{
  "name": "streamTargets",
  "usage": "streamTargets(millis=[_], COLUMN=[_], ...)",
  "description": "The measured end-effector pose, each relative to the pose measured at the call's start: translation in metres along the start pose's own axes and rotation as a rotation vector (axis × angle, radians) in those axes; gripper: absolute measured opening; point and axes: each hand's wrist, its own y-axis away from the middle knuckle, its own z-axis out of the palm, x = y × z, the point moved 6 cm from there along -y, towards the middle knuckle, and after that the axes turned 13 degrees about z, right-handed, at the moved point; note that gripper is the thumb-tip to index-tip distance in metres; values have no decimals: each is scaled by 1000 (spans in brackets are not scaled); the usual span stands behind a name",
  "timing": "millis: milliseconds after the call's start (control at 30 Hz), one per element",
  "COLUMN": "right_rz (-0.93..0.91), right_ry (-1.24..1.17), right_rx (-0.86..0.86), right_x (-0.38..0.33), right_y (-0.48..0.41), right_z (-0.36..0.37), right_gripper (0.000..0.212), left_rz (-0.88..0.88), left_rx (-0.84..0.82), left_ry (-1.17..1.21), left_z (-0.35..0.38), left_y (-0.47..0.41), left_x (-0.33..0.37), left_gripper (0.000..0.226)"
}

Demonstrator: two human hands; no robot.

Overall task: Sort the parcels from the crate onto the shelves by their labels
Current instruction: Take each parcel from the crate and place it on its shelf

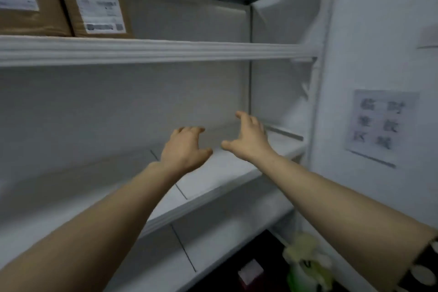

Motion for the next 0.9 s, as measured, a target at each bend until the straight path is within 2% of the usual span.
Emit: streamTargets(millis=[133,300,533,733,900], right_rz=[264,594,879,1144,1323], right_ry=[137,155,83,-3,-59], right_rx=[-27,56,309,534,754], right_x=[101,222,346,442,486], right_y=[60,158,331,530,679], right_z=[-33,-114,-253,-374,-446], right_gripper=[90,91,78,78,75], left_rz=[119,323,617,875,1076], left_rx=[-196,-366,-557,-756,-858], left_ry=[114,272,396,511,544], left_z=[69,132,191,215,218], left_y=[16,50,144,279,390], left_x=[74,211,444,653,785], left_gripper=[64,64,65,69,67])
